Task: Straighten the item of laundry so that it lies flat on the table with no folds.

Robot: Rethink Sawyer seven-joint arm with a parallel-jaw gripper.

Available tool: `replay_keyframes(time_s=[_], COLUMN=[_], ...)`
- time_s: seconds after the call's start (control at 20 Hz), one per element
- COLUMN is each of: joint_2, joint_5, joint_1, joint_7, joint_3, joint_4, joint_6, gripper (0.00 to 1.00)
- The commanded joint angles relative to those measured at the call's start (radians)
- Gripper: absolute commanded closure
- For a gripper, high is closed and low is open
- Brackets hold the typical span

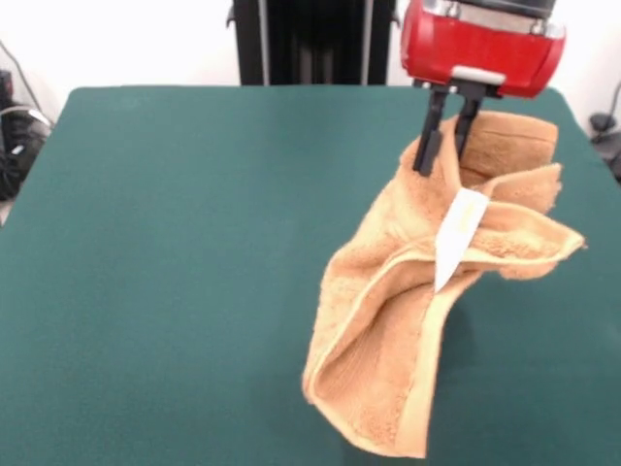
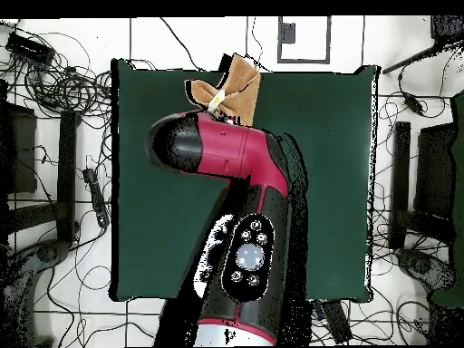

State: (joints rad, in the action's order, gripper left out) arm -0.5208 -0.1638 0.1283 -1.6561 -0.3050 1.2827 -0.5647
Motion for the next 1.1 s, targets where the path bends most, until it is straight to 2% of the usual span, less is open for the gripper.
replay_keyframes(time_s=[0.05,0.15,0.35,0.8,1.1], joint_2=[0.071,0.086,0.089,-0.005,-0.08], joint_5=[-0.022,-0.035,-0.071,-0.05,-0.029], joint_1=[-0.059,-0.072,-0.026,-0.05,-0.086], joint_7=[-0.178,-0.186,-0.294,-0.205,-0.151], joint_3=[0.111,0.141,0.125,0.103,0.108], joint_4=[0.093,0.101,0.134,0.207,0.289], joint_6=[0.046,0.071,0.102,0.039,0.058], gripper=[1.0,1.0,1.0,1.0,1.0])
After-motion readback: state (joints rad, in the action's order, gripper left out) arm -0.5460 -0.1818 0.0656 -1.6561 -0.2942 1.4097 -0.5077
